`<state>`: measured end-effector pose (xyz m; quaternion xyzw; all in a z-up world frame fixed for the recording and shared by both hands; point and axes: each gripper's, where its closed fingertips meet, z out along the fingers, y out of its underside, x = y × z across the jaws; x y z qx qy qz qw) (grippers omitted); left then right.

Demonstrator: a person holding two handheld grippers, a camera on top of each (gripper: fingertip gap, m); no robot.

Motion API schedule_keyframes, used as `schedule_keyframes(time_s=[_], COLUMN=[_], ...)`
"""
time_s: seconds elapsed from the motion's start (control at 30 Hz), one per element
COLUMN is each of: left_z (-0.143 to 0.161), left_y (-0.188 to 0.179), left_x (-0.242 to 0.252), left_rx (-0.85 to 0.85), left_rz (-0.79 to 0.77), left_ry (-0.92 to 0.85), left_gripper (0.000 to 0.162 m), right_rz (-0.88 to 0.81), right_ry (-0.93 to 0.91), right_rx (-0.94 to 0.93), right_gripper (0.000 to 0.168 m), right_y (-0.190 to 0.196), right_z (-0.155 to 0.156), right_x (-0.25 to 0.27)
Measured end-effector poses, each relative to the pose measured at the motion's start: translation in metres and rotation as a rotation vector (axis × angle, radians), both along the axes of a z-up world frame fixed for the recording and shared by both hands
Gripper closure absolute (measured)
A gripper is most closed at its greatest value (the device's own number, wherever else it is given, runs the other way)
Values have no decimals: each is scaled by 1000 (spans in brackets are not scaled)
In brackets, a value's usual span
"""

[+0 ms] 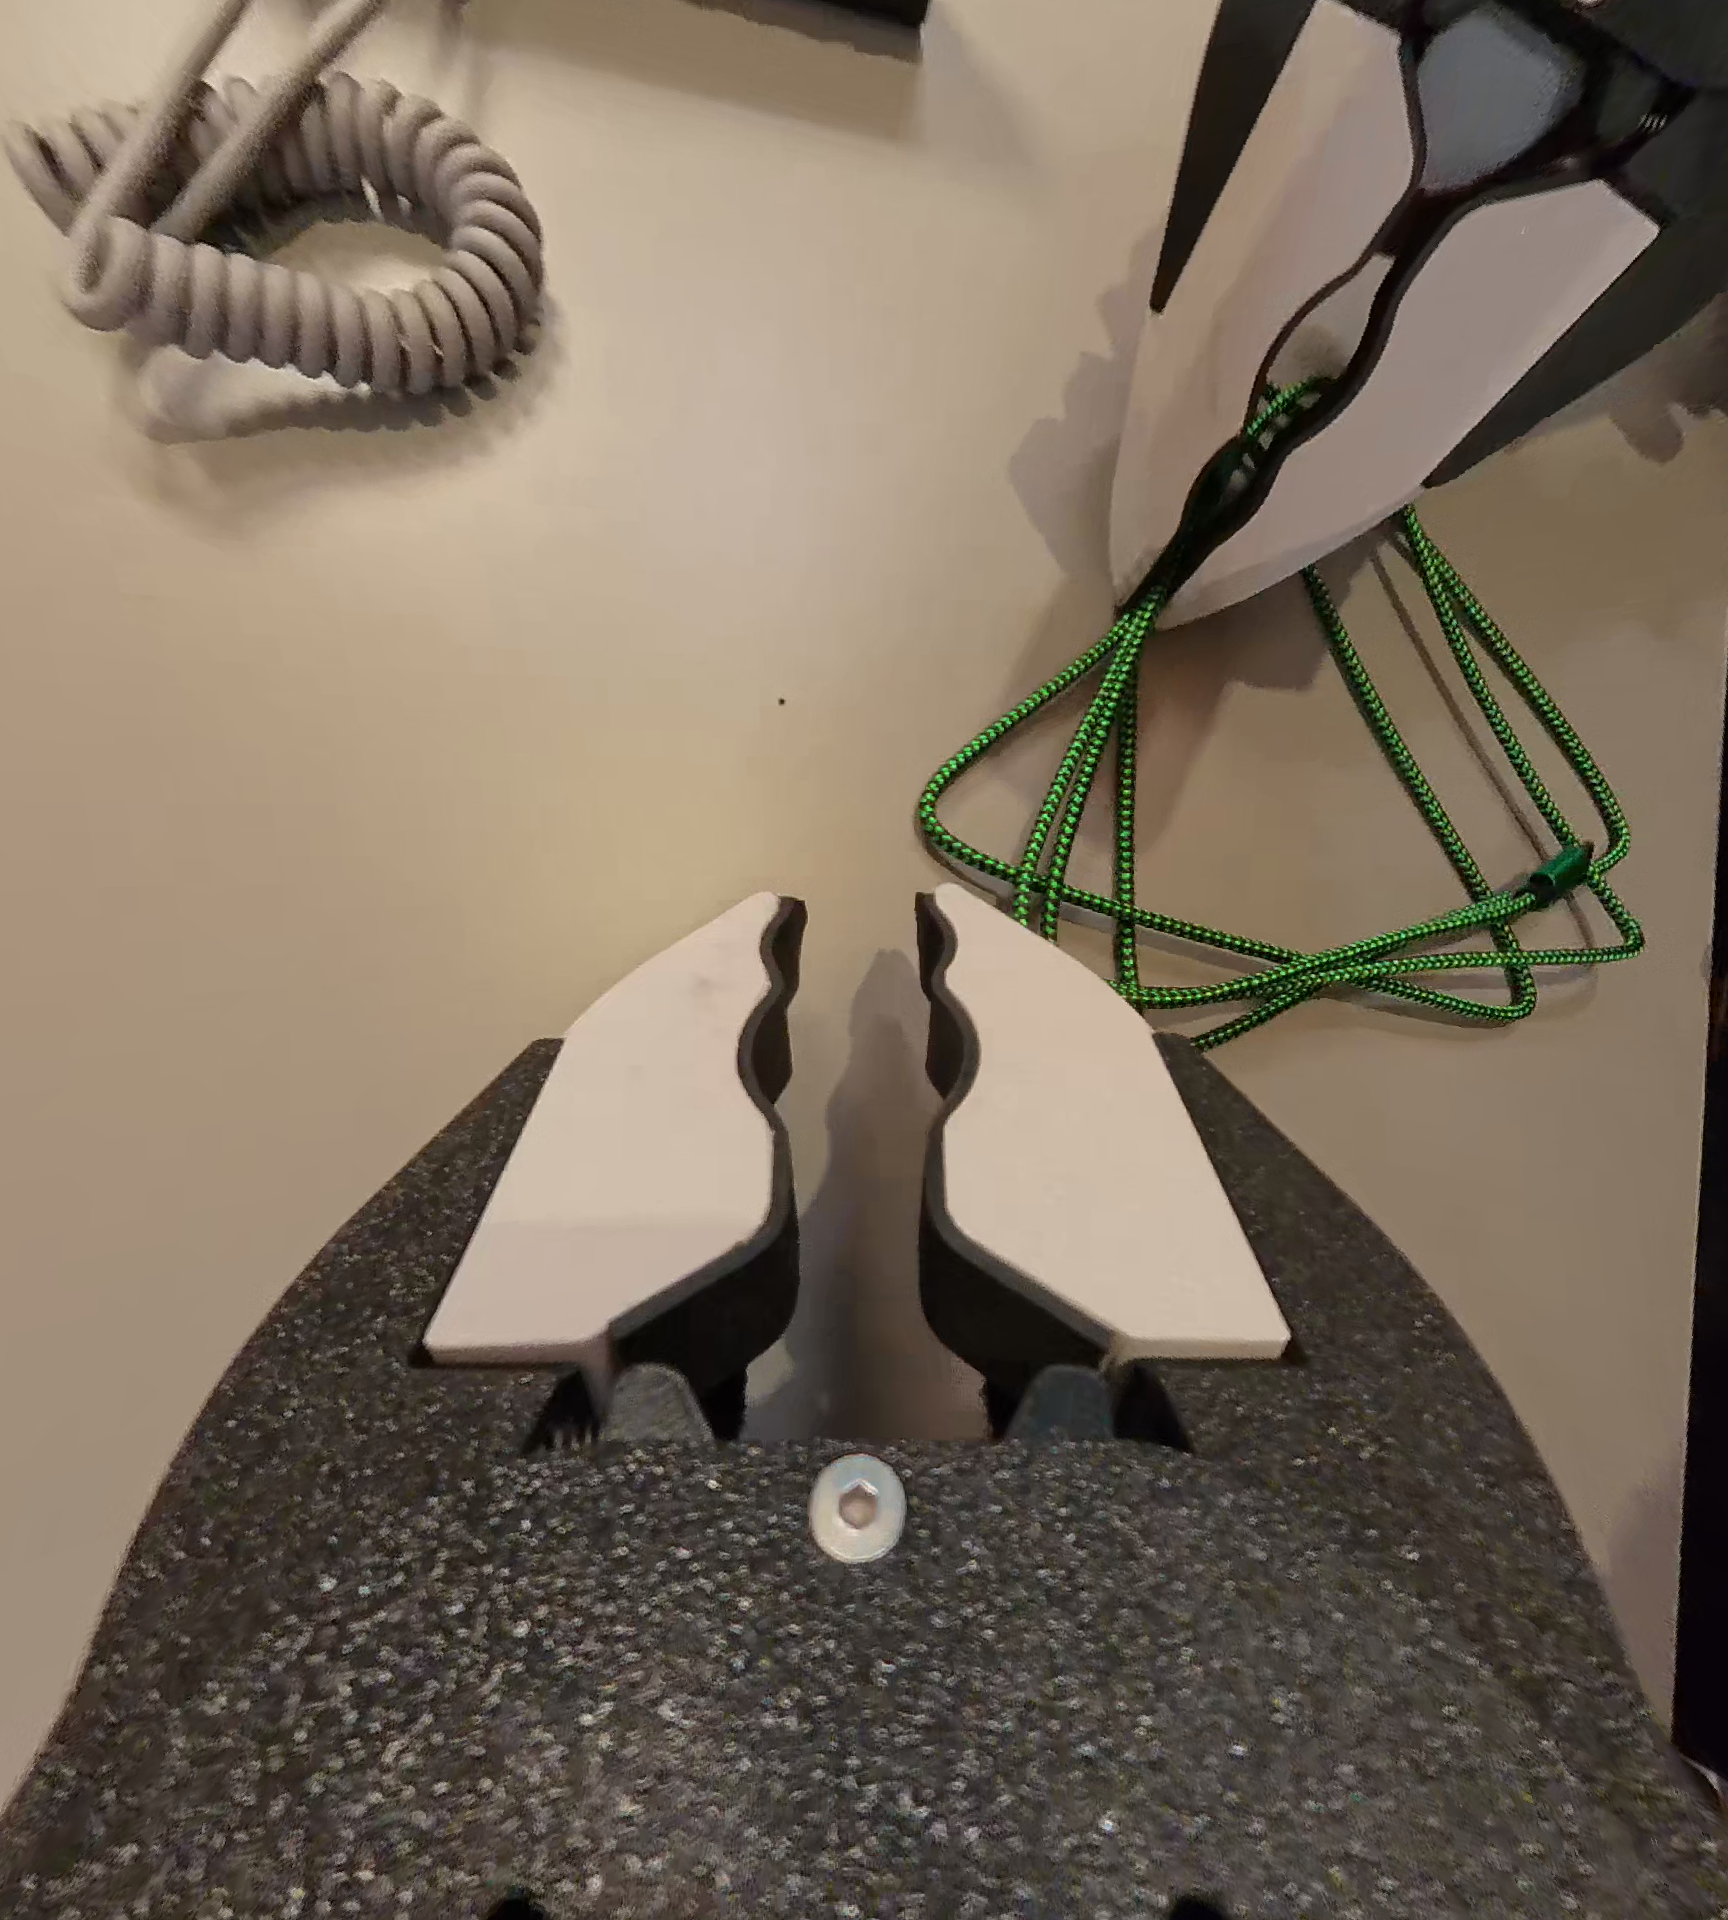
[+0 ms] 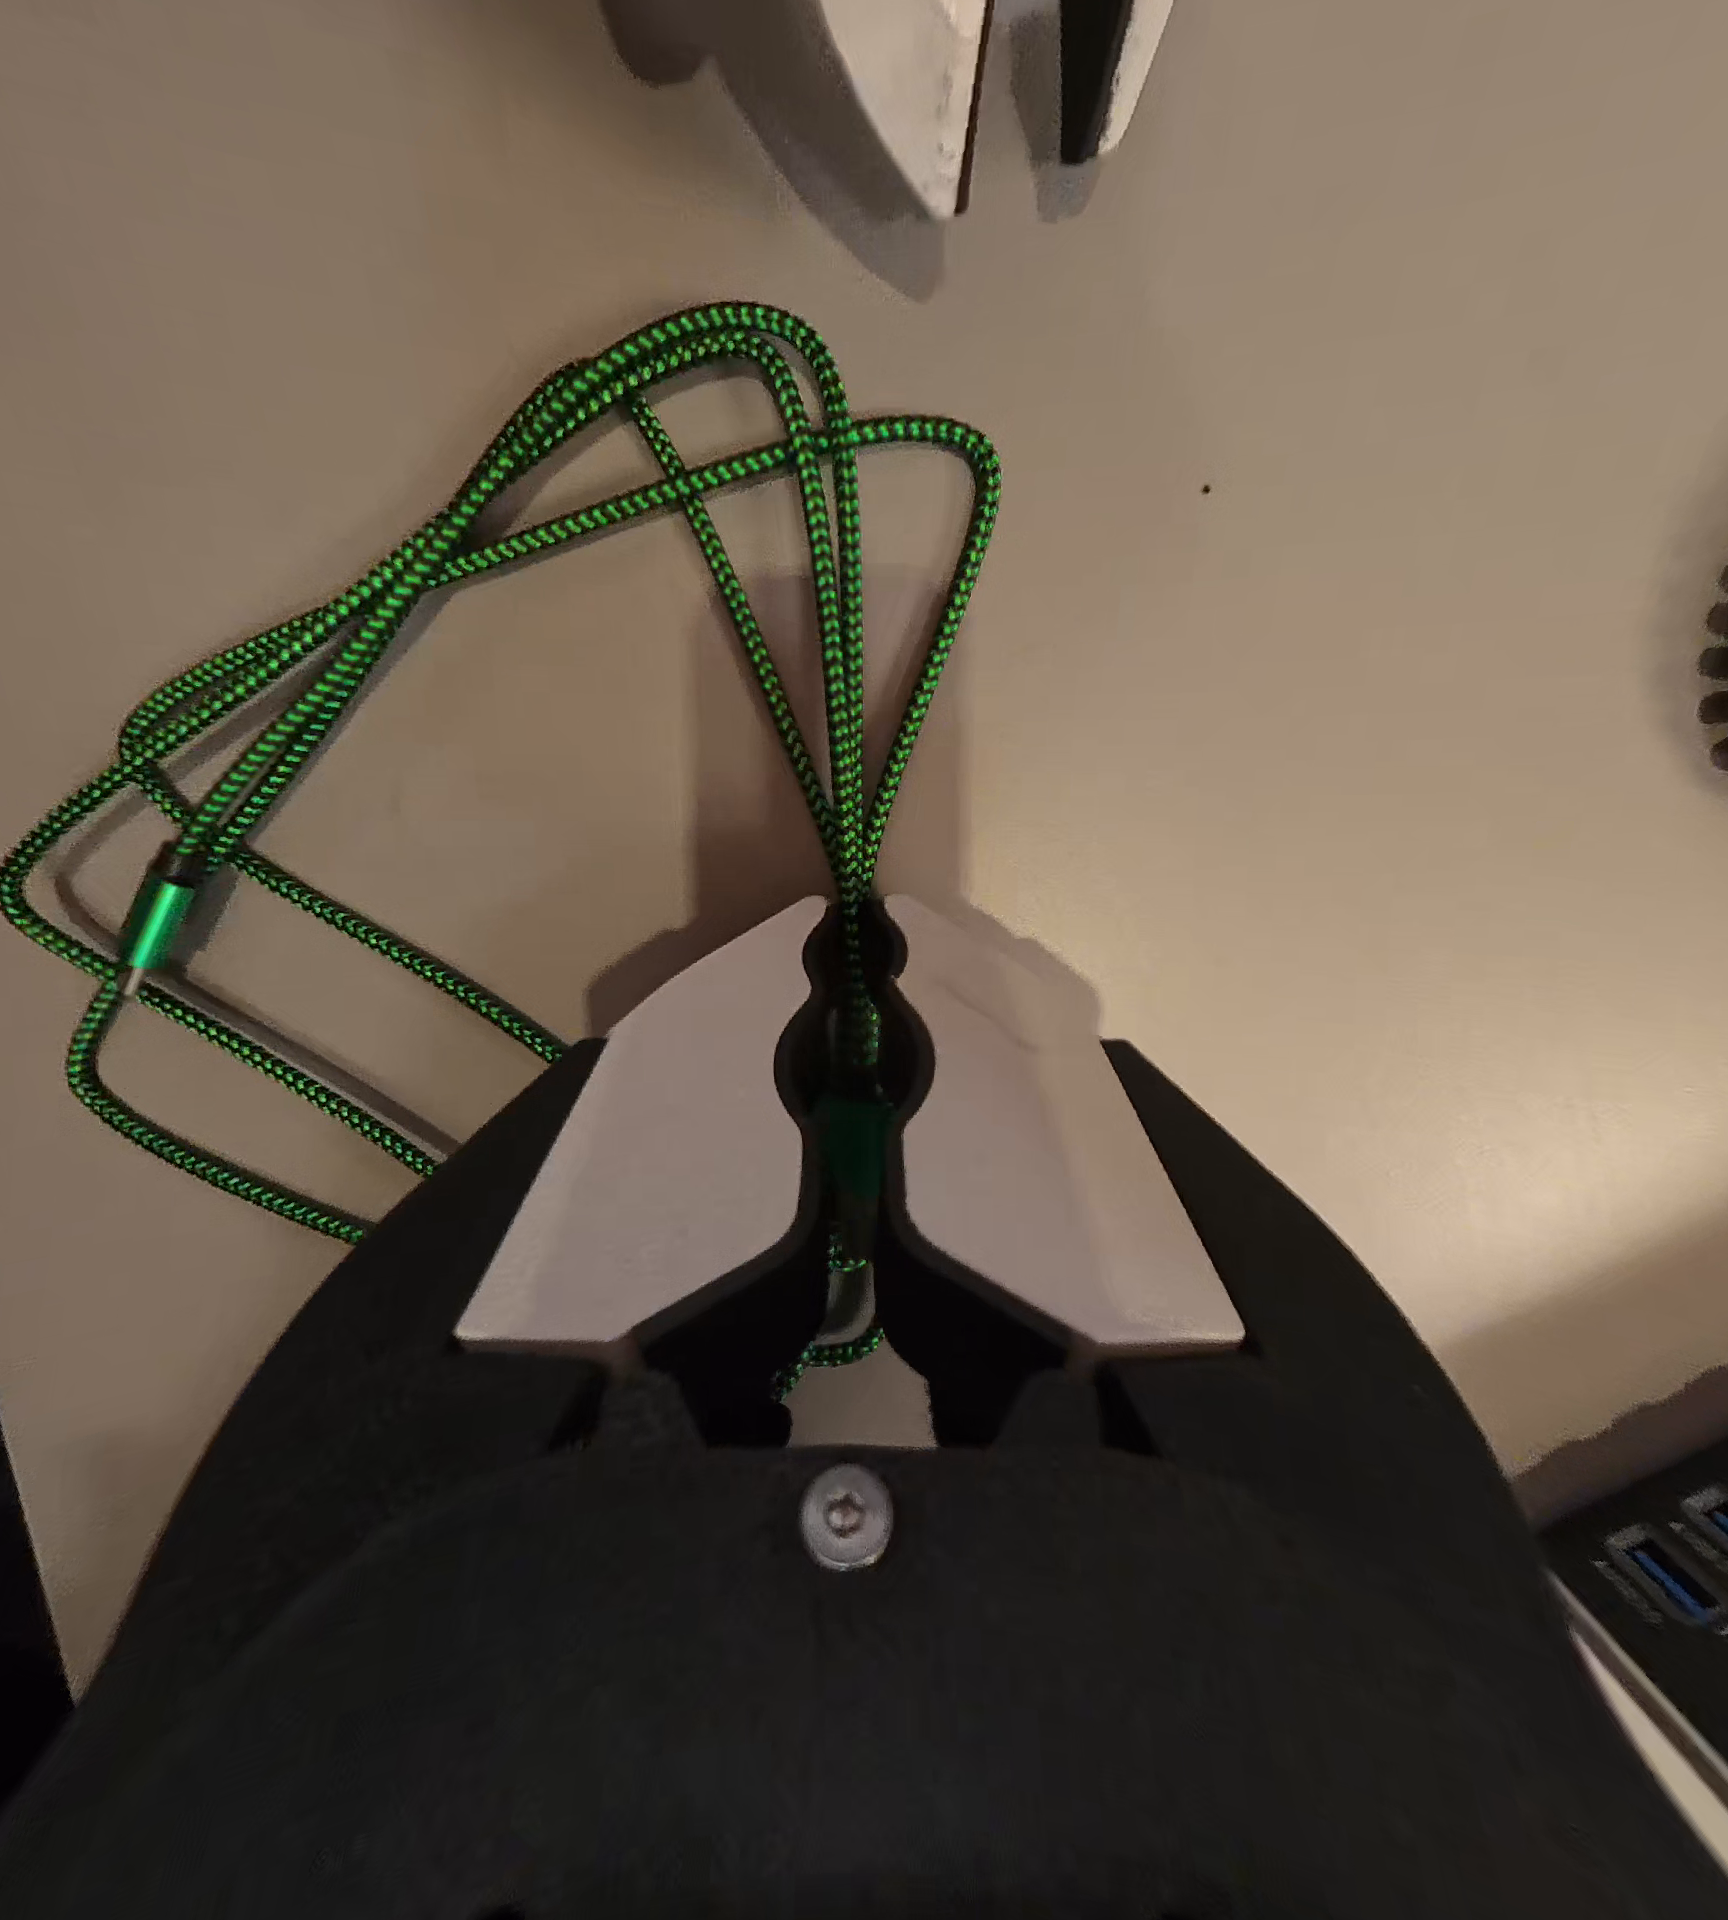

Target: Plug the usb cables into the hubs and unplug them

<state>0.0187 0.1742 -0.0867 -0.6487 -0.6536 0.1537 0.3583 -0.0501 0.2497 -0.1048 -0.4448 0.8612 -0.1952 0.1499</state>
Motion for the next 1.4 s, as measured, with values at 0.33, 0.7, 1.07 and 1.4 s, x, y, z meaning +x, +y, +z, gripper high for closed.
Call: schedule_keyframes(time_s=[0.33, 0.7, 1.07, 1.4], left_z=[12, 13, 9, -1], left_y=[-21, -30, -29, -29], left_x=[-1, -2, -4, -4], left_rx=[-17, -26, -25, -6], left_rz=[87, 127, 125, 128], left_ry=[78, 103, 91, 66], left_gripper=[142, 146, 146, 147], right_rz=[-44, -206, -388, -552], right_ry=[-142, -204, 7, 6], right_rx=[-132, -338, -714, -874], right_gripper=[167, 166, 166, 166], right_y=[12, 31, 90, 117], right_z=[51, 165, 320, 246], right_x=[-18, -114, -275, -402])
